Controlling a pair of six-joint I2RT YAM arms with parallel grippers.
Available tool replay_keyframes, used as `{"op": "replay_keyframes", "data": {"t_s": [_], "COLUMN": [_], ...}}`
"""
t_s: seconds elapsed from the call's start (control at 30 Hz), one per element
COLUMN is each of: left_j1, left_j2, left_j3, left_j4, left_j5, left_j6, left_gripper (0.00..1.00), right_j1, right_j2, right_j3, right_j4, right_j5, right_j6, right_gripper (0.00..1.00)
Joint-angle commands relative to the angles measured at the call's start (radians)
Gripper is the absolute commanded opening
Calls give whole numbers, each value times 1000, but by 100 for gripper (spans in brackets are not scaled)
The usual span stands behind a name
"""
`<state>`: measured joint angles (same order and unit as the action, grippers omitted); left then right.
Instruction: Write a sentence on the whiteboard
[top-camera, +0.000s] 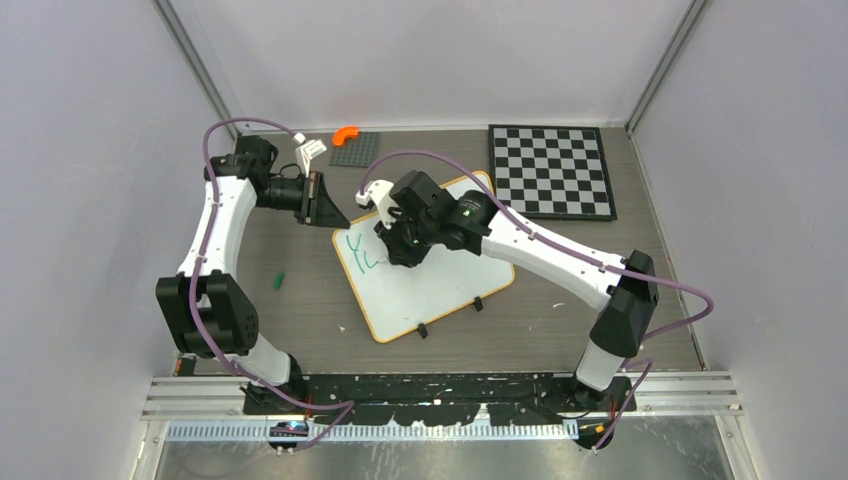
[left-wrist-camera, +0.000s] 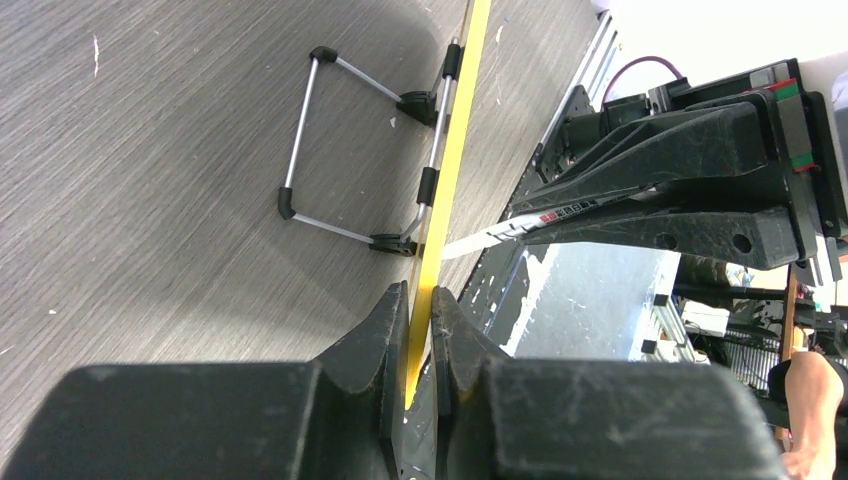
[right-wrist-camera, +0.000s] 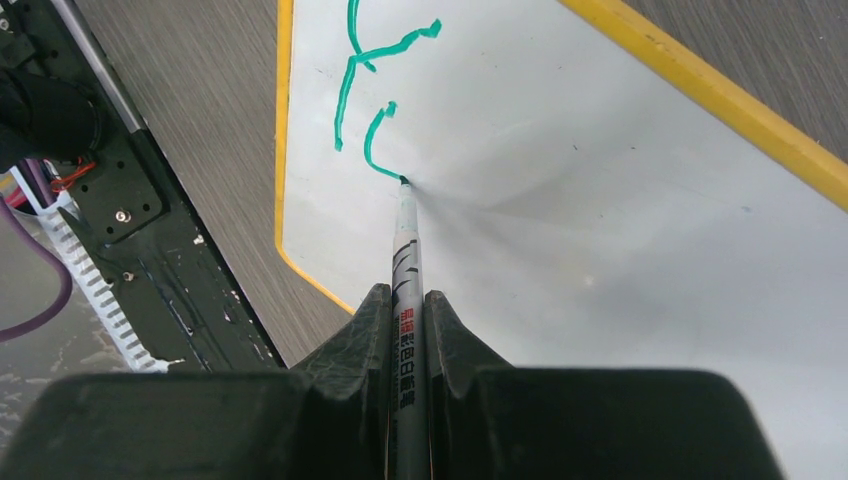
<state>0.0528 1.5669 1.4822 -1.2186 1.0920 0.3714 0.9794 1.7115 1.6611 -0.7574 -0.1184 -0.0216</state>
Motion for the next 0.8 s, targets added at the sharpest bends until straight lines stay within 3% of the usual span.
{"op": "replay_keyframes", "data": {"t_s": [0.0, 0.77], "left_j1": [-14, -14], "left_j2": [-2, -10], "left_j3": [-4, -11], "left_j4": [-42, -45], "left_j5": [-21, -20], "left_j6": [-1, 1], "left_gripper": [0, 0], "right_j1": [-15, 0], "right_j2": [-28, 51], "right_j3": [56, 138], "right_j4": [23, 15], "right_j5": [70, 31], "right_j6": [-21, -8], "right_gripper": [0, 0]}}
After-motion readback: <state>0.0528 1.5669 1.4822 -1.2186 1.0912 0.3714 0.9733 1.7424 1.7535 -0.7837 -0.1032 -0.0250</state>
